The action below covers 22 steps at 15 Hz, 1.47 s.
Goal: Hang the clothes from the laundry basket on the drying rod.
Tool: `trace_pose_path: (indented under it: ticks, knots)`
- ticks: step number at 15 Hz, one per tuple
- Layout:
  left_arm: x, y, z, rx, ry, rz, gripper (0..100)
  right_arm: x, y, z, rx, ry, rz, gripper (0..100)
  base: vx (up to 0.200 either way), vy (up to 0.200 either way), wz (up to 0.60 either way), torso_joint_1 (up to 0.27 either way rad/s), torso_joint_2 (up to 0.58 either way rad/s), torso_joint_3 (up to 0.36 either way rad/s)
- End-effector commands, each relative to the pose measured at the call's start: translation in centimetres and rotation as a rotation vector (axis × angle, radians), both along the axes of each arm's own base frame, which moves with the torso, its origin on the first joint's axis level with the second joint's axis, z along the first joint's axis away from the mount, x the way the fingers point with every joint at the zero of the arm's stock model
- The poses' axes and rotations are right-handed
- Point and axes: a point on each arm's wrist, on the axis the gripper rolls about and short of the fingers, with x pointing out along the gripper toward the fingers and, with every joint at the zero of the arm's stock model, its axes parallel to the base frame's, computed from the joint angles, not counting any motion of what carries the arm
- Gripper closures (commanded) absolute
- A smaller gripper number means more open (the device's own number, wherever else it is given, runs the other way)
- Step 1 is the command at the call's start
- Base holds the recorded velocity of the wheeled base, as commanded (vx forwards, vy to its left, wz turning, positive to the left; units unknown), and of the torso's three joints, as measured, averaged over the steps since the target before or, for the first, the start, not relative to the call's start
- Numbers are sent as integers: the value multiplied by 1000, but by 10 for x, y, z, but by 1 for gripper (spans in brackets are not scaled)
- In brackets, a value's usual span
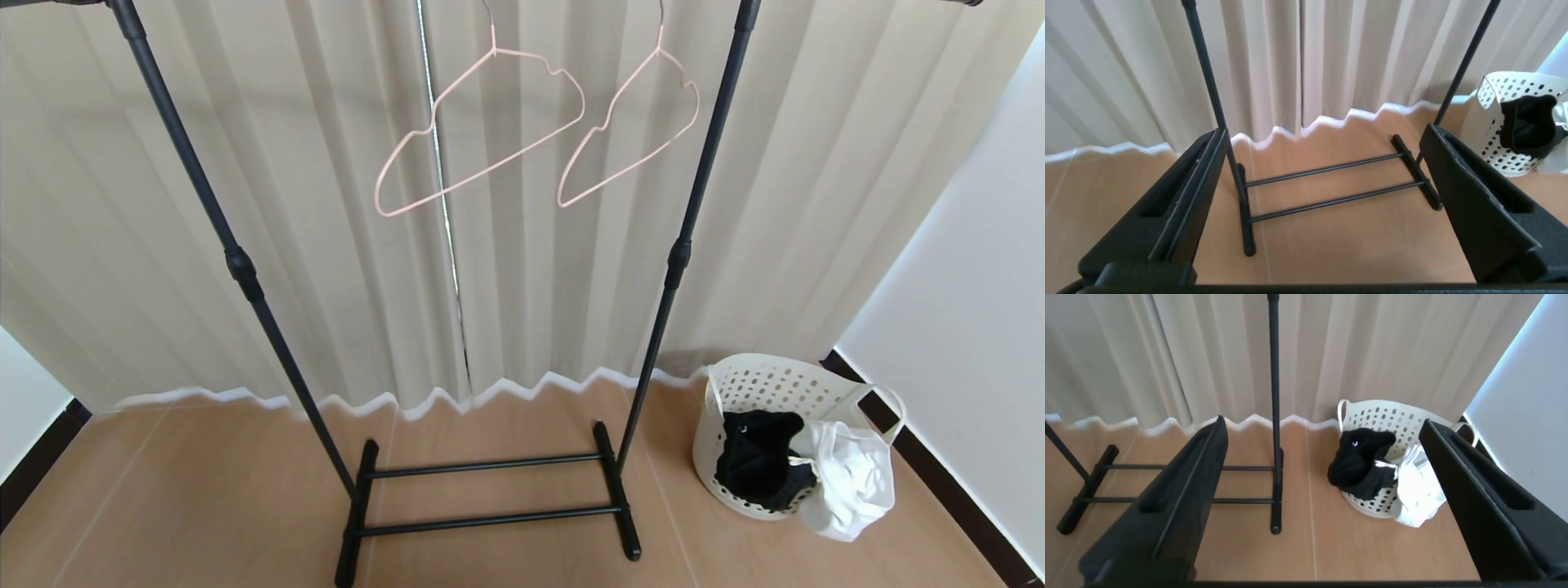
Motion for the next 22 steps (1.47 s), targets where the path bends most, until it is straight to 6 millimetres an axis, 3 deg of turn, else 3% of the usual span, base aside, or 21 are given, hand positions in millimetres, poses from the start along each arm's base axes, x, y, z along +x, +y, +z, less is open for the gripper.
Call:
trace_pose_path:
  ticks: [1, 12, 14, 19, 22]
  knots:
    - [0, 0, 0, 0, 2, 0, 0, 0, 0, 0, 0, 2, 1, 0, 0, 0, 0, -139, 486, 334]
    - [0, 0, 0, 0, 2, 0, 0, 0, 0, 0, 0, 0, 1, 0, 0, 0, 0, -86, 448, 355]
    - [0, 0, 0, 0, 2, 0, 0, 0, 0, 0, 0, 2, 1, 0, 0, 0, 0, -12, 132, 115]
    - [0, 0, 0, 0, 3, 0, 0, 0, 0, 0, 0, 2, 1, 0, 0, 0, -600, -1, 26, 12]
    - [0, 0, 0, 2, 3, 0, 0, 0, 0, 0, 0, 3, 1, 0, 67, 0, 0, 1, 2, 1]
